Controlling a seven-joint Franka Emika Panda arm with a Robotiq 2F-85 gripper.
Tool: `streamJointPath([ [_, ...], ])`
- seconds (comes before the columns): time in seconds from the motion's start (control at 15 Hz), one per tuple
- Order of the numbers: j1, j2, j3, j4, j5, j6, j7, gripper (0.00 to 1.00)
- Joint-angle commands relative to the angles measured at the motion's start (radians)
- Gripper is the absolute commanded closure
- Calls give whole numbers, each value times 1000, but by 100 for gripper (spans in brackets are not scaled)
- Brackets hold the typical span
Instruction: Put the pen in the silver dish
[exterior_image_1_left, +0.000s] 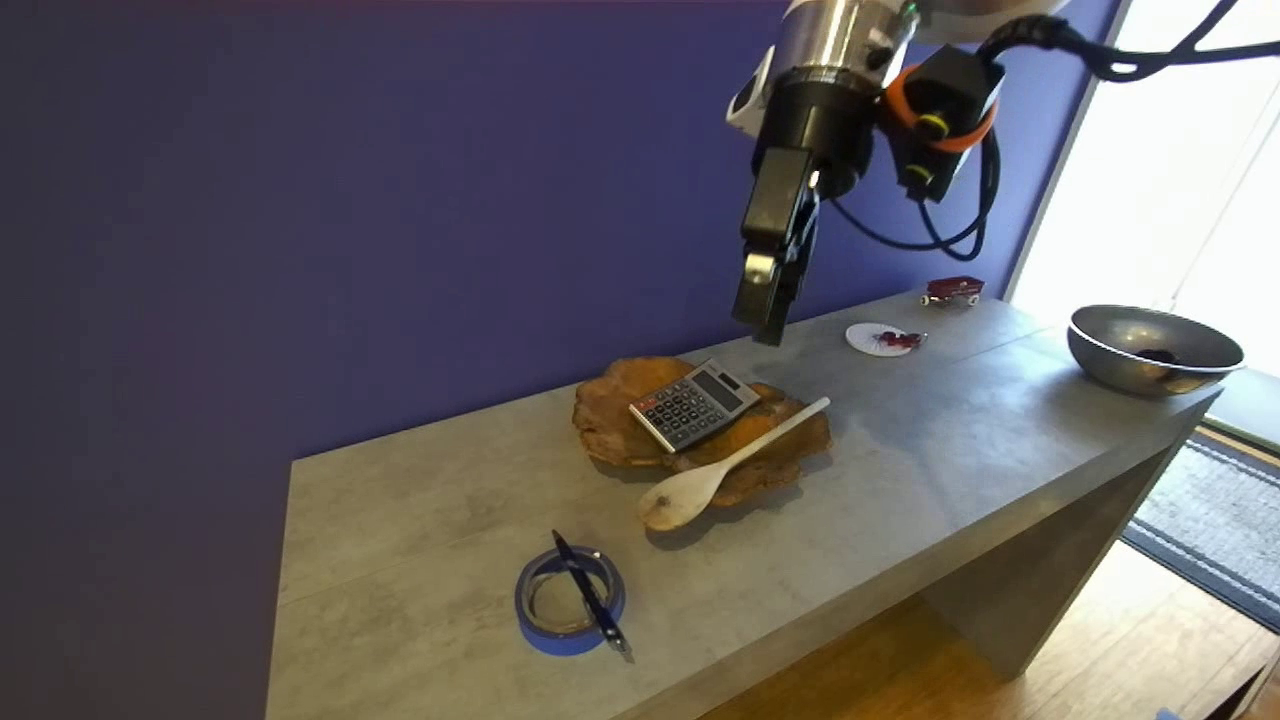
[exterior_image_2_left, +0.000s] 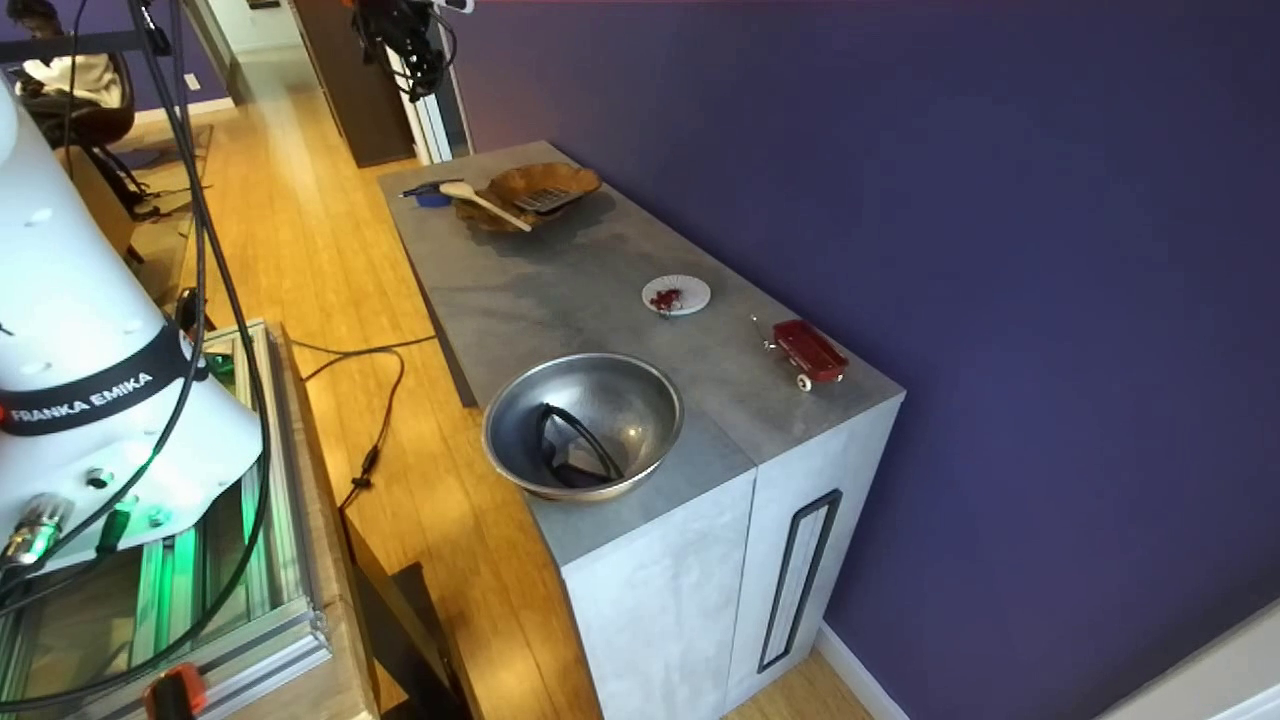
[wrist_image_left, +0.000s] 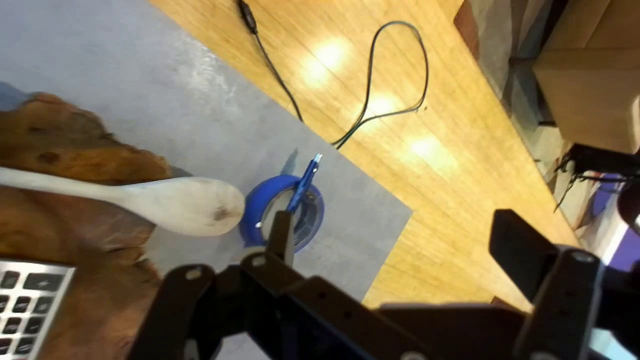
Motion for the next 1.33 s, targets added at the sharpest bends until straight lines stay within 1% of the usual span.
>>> streamJointPath([
  [0.0,2,52,26,45,-21,-2,8,0],
  [0.13,15,114,34,94,-35,-1,8,0],
  [0.27,11,132,32,114,-37,-7,8,0],
  [0.33,15,91,24,50,4,107,50,0],
  [0.4,14,97,32,38,40,160,71,0],
  [0.47,38,131,27,50,31,235,112,0],
  [0.6,101,216,7,91,-17,362,239,0],
  [0.67,156,259,-25,115,-78,414,338,0],
  [0.73,196,278,-53,113,-103,443,402,0],
  [0.8,265,299,-112,128,-121,467,475,0],
  [0.87,306,325,-139,143,-148,483,543,0],
  [1.0,433,373,-255,195,-220,498,687,0],
  [1.13,484,419,-301,253,-296,508,820,0],
  [1.2,508,438,-325,281,-312,500,861,0],
  [1.27,517,450,-329,312,-316,486,885,0],
])
